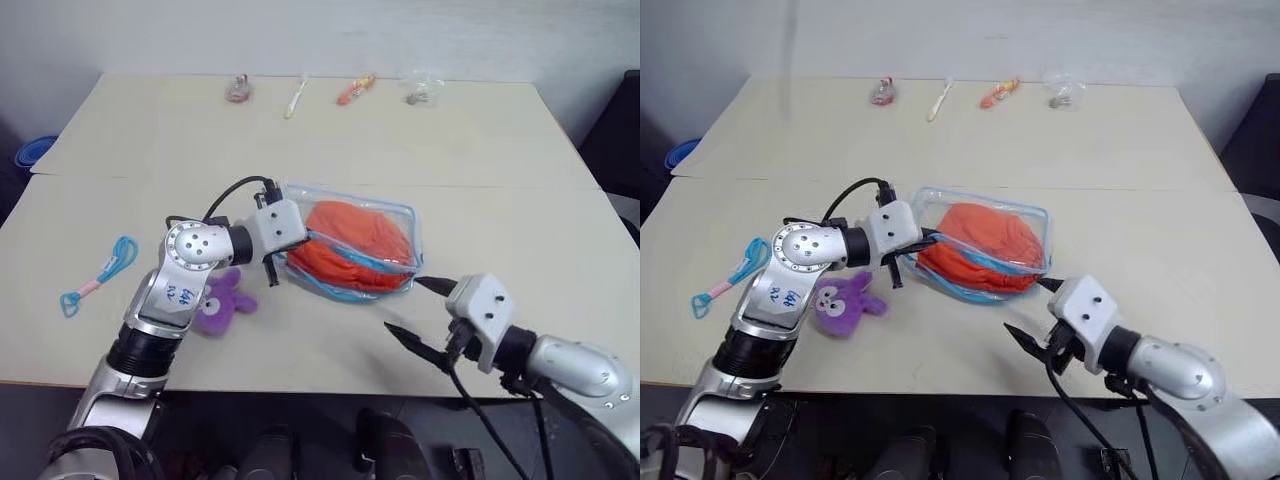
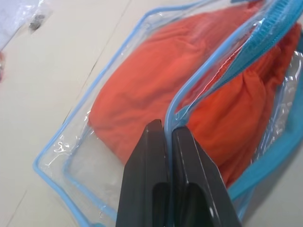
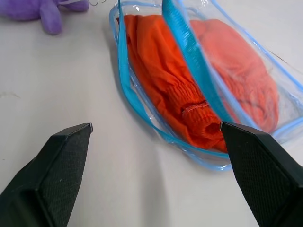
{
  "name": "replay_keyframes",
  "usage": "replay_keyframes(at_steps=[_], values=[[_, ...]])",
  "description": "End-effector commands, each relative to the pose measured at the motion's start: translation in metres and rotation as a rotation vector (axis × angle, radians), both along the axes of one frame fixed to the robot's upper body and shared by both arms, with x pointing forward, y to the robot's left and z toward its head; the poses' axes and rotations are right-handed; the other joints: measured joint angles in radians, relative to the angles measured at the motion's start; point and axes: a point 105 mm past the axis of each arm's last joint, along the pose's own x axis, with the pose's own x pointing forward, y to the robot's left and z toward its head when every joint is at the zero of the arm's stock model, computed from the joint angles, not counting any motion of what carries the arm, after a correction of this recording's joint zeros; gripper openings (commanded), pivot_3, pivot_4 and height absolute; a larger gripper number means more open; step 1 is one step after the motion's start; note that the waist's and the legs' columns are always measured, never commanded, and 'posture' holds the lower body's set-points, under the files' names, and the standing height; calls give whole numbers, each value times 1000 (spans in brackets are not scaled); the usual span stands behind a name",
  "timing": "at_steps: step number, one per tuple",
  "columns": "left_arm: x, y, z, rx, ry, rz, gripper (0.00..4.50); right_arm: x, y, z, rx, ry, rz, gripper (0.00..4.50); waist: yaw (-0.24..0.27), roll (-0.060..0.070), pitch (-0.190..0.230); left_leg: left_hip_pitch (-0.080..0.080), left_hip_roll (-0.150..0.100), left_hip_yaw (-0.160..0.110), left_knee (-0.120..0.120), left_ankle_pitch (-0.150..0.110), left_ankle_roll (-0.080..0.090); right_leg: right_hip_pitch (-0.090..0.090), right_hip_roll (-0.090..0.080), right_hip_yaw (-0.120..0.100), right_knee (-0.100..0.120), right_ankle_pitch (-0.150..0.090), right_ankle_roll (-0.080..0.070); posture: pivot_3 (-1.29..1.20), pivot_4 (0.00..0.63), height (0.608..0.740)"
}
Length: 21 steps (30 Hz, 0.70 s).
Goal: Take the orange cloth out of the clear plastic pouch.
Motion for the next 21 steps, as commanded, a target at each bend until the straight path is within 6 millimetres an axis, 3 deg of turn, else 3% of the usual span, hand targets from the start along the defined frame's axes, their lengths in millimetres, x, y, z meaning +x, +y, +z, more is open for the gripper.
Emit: replay_keyframes(at_steps=[1,2,6,16,19,21], values=[[-8,-5,11,-21,-41,-18,36,-3,9,5,-7,-71,6,4500,-1,0,0,0,0,0,0,0,0,0,0,0,0,0,0,0,150,740],[-8,-5,10,-19,-39,-19,36,-4,11,3,-18,-76,7,4500,-1,0,0,0,0,0,0,0,0,0,0,0,0,0,0,0,150,740],[-10,-7,8,-6,-35,-34,0,0,16,2,-43,-106,3,3589,0,0,0,0,0,0,0,0,0,0,0,0,0,0,0,0,150,740],[-10,-8,7,8,-45,-50,0,6,16,-1,-76,-131,6,3589,0,0,0,0,0,0,0,0,0,0,0,0,0,0,0,0,150,740],[-10,-8,7,5,-45,-49,0,7,20,1,-124,-164,48,3028,-1,0,0,0,0,0,0,0,0,0,0,0,0,0,0,0,150,740],[-10,-8,7,6,-47,-51,0,10,20,1,-163,-188,49,2343,-1,0,0,0,0,0,0,0,0,0,0,0,0,0,0,0,150,740]])
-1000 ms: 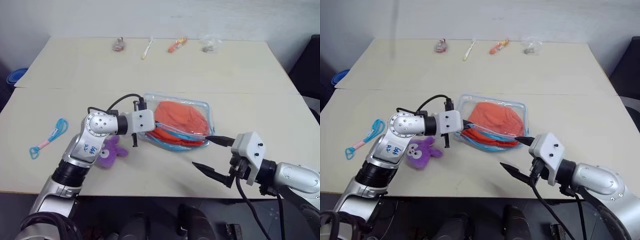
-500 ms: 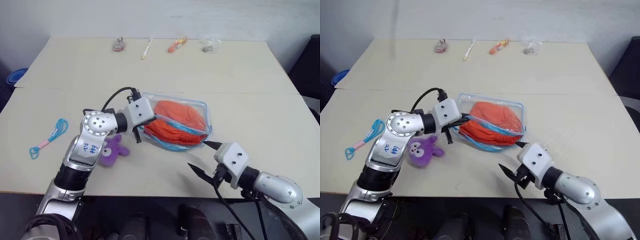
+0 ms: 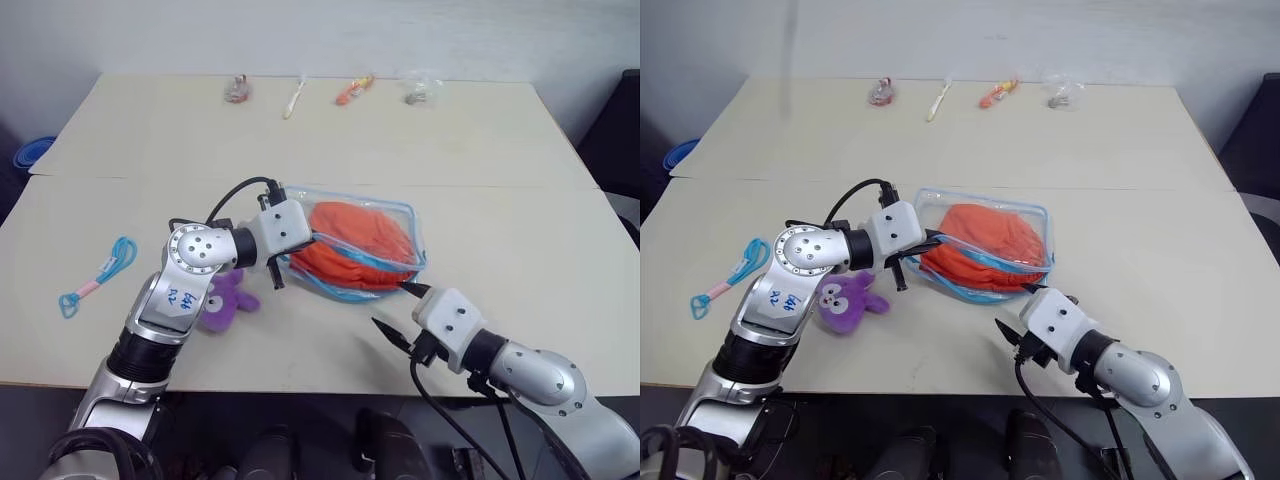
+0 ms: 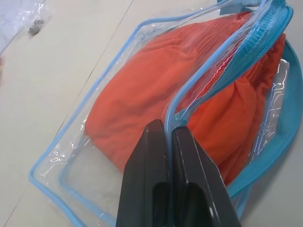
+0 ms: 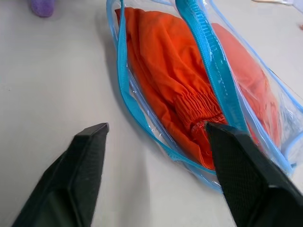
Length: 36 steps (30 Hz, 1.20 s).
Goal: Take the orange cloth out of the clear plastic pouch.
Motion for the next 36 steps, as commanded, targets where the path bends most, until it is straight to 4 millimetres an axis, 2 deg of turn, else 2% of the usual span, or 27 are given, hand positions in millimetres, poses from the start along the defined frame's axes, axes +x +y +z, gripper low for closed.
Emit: replay_keyframes(at_steps=[1,8,10,13,16,23,30,33,36], values=[[-5,-4,9,-9,-45,-29,0,2,7,8,-67,-87,44,2343,0,0,0,0,0,0,0,0,0,0,0,0,0,0,0,0,150,740],[-6,-5,10,0,-47,-42,0,27,26,12,-163,-215,78,2343,-2,0,0,0,0,0,0,0,0,0,0,-1,0,0,0,0,150,740],[-6,-6,11,1,-48,-44,0,41,33,11,-174,-241,68,2343,-2,0,0,0,0,0,0,0,0,0,0,-1,0,0,0,0,150,740],[-7,-7,12,1,-51,-48,0,56,41,-1,-252,-284,77,2343,-4,0,0,0,0,0,0,0,0,0,0,-1,0,0,0,0,150,740],[-7,-9,14,-3,-55,-49,0,58,44,-10,-272,-295,87,2343,-2,0,0,-1,0,-1,0,0,0,0,0,-1,-1,0,0,0,150,740],[-5,-8,16,-10,-64,-38,0,55,42,-16,-313,-301,109,2343,-4,0,0,-1,1,-1,0,0,0,0,0,-1,-1,0,0,0,150,740],[-6,-11,18,-20,-64,-43,0,74,36,-16,-347,-342,20,2343,-5,0,0,-1,1,-1,0,0,0,0,0,-1,-1,0,0,0,150,740],[-7,-12,18,-23,-65,-47,0,76,37,-17,-337,-339,19,2926,-5,0,0,-1,1,-1,0,0,0,0,0,-1,-1,0,0,0,150,740],[-6,-11,19,-23,-66,-47,0,76,37,-14,-388,-389,27,3896,-5,0,0,-1,1,-1,0,0,0,0,0,-1,-1,0,0,0,150,740]])
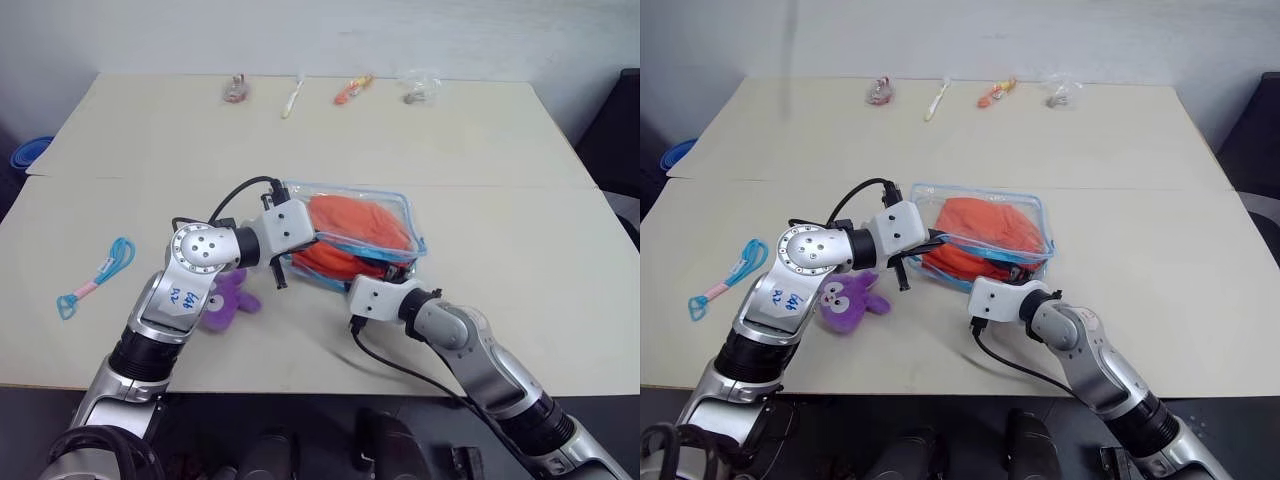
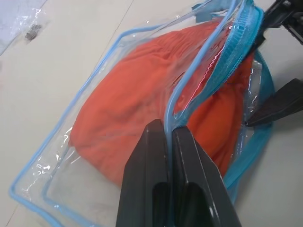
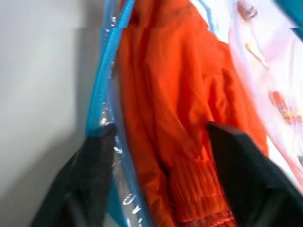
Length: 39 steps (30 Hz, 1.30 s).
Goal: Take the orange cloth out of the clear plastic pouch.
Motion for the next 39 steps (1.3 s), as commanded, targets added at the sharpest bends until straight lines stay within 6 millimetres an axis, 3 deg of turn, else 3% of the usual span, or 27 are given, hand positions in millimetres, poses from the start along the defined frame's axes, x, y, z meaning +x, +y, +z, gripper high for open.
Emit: replay_keyframes(at_steps=[1,2,13,20,23,27,39], values=[[-6,-7,18,-22,-64,-37,0,0,-1,7,-30,-61,-5,4195,0,0,0,0,0,0,0,0,0,0,0,0,0,0,0,0,150,740],[-6,-7,18,-23,-64,-36,0,0,-1,9,-15,-62,-7,4484,0,0,0,0,0,0,0,0,0,0,0,0,0,0,0,0,150,740],[-7,-9,18,-31,-63,-49,0,10,-1,11,-3,-72,-34,4484,-2,0,0,0,0,0,0,0,0,0,0,0,0,0,0,0,150,740],[-7,-8,17,-33,-63,-42,0,7,3,22,125,-12,-32,4484,-5,0,0,0,0,0,0,0,0,0,0,0,0,0,0,0,150,740],[-7,-8,16,-33,-62,-41,0,6,4,21,120,5,-21,3935,-5,0,0,0,0,0,0,0,0,0,0,0,0,0,0,0,150,740],[-7,-8,16,-33,-63,-39,0,7,5,14,74,7,-17,2608,-5,0,0,0,0,0,0,0,0,0,0,0,0,0,0,0,150,740],[-4,-8,18,-37,-69,-33,0,10,3,7,-85,-50,12,2608,-6,0,0,0,0,0,0,0,0,0,0,0,0,0,0,0,150,740]])
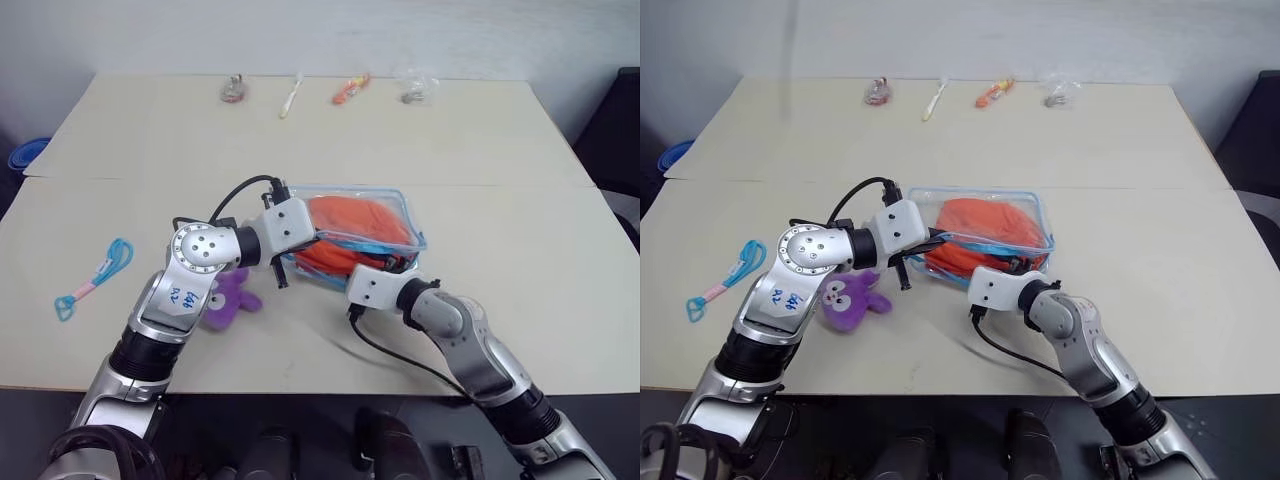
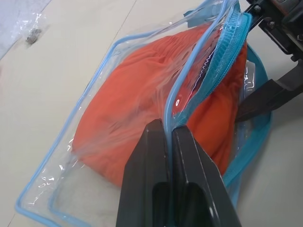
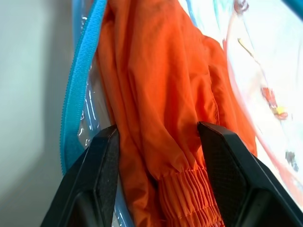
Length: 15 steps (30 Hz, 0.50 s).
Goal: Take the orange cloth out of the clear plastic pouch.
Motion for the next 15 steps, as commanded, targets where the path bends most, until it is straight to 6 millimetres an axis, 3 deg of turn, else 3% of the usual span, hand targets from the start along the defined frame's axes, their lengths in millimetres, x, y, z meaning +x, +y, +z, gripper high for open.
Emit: replay_keyframes(at_steps=[1,9,12,15], values=[[-4,-6,16,-22,-65,-29,0,0,2,4,-49,-42,27,2608,0,0,0,0,0,0,0,0,0,0,0,0,0,0,0,0,150,740],[-3,-8,19,-29,-70,-32,0,14,9,-4,-124,-45,45,2608,-3,0,0,0,0,0,0,0,0,0,0,0,0,0,0,0,150,740],[-3,-8,19,-32,-70,-32,0,22,9,-5,-139,-50,39,3173,-9,0,0,0,1,0,0,0,0,0,0,0,0,0,0,0,150,740],[-3,-8,20,-34,-69,-29,0,28,9,-5,-145,-54,34,4161,-16,0,0,0,2,-1,0,0,0,0,0,0,0,0,0,0,150,740]])
